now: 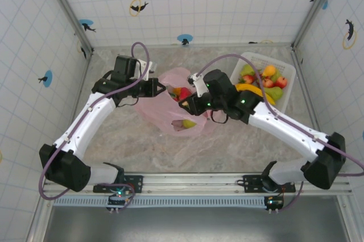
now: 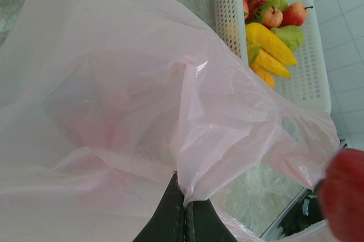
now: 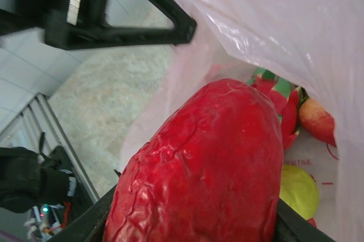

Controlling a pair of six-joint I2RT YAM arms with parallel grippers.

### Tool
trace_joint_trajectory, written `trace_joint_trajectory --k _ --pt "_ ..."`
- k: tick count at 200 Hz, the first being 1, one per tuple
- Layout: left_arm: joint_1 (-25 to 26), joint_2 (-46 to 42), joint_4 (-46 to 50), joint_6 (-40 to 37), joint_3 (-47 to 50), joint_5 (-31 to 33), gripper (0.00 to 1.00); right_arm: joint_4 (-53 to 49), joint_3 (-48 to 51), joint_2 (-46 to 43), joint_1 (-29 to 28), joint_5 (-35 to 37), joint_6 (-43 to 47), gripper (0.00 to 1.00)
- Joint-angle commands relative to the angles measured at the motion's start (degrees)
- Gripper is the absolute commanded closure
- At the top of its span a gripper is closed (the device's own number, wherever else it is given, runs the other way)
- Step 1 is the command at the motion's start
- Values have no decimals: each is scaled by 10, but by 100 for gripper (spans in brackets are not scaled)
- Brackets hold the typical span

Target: Place the fake fruits into the plastic bag and tie a complex knot

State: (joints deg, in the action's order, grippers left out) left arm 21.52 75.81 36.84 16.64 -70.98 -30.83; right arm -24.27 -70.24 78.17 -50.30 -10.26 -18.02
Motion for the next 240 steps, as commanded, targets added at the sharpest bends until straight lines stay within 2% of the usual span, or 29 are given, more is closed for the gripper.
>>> trace_joint_trajectory --k 1,44,80,101,141,240 --pt "-4 -7 8 -10 -6 -9 100 20 -34 21 -3 9 14 54" --pt "-4 -14 4 -14 4 -19 100 2 -25 67 8 29 20 54" --pt "-4 -14 5 -19 19 -26 100 -14 -44 107 28 73 10 53" --pt "-4 -15 4 -21 25 -28 100 -5 -44 112 34 101 8 53" --pt "-4 -13 1 -22 29 -32 100 14 -25 99 56 108 1 53" --pt "-4 -1 -42 8 44 -37 100 95 -15 194 31 184 -15 52"
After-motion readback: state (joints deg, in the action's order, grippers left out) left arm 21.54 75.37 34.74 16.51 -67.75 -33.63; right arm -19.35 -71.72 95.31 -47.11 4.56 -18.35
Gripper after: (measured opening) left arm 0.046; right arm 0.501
